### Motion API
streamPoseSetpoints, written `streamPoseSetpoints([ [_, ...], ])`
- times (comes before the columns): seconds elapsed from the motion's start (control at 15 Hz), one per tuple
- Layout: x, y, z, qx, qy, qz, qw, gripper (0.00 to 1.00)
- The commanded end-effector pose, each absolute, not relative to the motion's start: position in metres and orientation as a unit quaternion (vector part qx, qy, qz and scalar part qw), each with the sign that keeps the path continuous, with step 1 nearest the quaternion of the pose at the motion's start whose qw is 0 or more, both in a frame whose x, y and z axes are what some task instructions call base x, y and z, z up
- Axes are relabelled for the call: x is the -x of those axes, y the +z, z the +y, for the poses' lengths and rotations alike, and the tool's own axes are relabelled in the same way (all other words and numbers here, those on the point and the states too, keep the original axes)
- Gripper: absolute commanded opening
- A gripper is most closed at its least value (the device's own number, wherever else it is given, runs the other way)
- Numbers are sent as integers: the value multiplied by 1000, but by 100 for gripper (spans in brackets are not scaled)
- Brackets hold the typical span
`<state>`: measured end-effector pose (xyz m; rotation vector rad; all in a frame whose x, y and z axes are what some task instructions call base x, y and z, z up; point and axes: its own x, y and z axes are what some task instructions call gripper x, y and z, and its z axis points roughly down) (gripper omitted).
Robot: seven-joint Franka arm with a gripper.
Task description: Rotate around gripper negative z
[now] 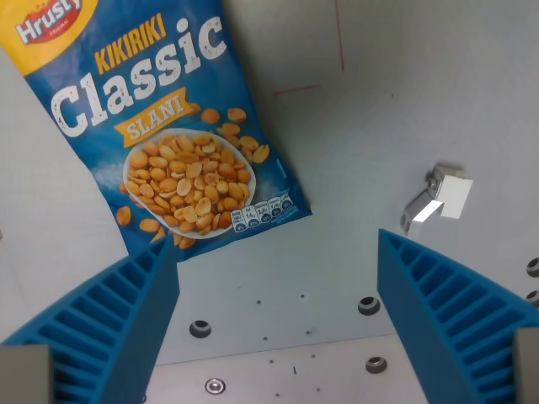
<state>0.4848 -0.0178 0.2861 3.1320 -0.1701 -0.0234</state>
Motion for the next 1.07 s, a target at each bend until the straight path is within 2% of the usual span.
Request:
streamPoseSetpoints([
  [0.07, -485, 288, -18, -1000, -6, -6, 2, 100],
  [1.07, -485, 288, -18, -996, -6, 93, 1, 100],
])
